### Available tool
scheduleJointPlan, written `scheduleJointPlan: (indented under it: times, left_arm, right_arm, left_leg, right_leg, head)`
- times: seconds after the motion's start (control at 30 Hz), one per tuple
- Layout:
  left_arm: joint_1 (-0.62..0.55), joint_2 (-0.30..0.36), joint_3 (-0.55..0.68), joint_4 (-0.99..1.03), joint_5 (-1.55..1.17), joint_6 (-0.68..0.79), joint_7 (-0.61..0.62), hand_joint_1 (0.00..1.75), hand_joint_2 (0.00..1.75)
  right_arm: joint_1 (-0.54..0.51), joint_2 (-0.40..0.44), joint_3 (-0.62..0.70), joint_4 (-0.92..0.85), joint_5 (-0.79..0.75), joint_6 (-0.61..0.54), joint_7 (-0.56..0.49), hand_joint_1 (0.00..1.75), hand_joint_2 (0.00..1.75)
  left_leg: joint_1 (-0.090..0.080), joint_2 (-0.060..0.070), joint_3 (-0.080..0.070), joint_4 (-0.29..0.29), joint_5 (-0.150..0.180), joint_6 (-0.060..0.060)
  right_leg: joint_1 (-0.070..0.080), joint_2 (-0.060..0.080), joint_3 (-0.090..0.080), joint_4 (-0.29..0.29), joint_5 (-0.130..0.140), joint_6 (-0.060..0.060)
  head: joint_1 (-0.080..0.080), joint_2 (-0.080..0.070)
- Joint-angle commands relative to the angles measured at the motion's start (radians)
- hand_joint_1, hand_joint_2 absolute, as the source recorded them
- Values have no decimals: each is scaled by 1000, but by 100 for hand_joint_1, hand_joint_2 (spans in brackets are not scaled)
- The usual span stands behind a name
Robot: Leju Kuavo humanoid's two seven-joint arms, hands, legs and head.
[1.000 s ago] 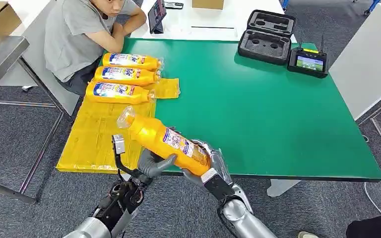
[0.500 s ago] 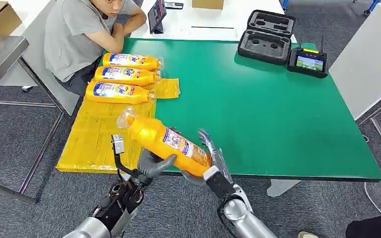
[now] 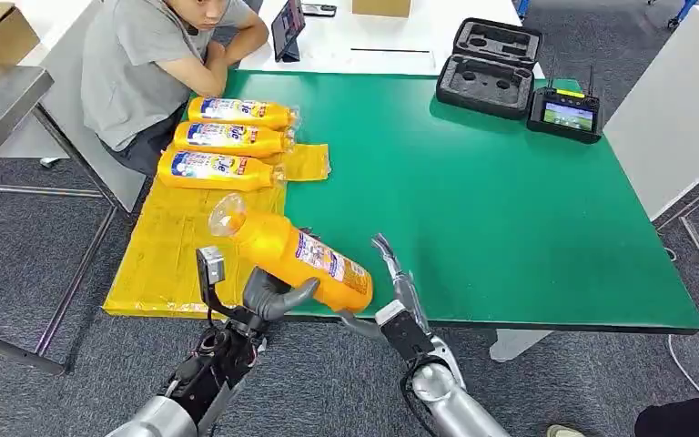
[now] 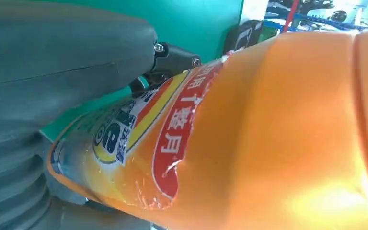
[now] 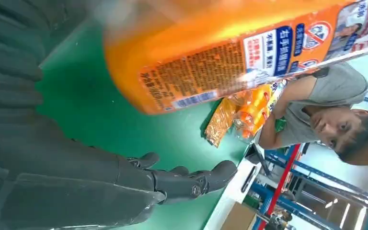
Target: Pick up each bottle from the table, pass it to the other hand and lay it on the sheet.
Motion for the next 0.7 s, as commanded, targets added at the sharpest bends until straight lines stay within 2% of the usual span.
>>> scheduleJointPlan:
  times: [0.03,0.43,0.57,0.7]
  left_arm:
    - [-30,42,0,-16,-15,15,-5,175,175]
    - [-30,45,-3,-21,-24,22,-7,175,175]
    - [-1,75,2,-167,-271,295,-10,175,175]
    - [9,109,13,-225,-418,445,-10,175,175]
  right_arm:
    - [-49,13,-16,65,0,4,5,0,175]
    - [-50,13,-17,66,0,2,5,0,175]
    - [-44,11,-19,63,0,-13,5,0,175]
    - [-40,16,-24,63,-1,-18,5,0,175]
  left_leg:
    - [1,4,3,3,-3,-2]
    - [0,2,2,1,-1,-1]
    - [0,3,1,1,-1,-1]
    - [1,4,2,1,-2,-2]
  right_leg:
    - [1,3,2,3,-2,-3]
    - [1,2,1,1,-1,-2]
    - [1,2,0,1,-1,-2]
    - [1,3,1,1,-1,-2]
  head:
    - [0,0]
    - [0,0]
    - [0,0]
    - [0,0]
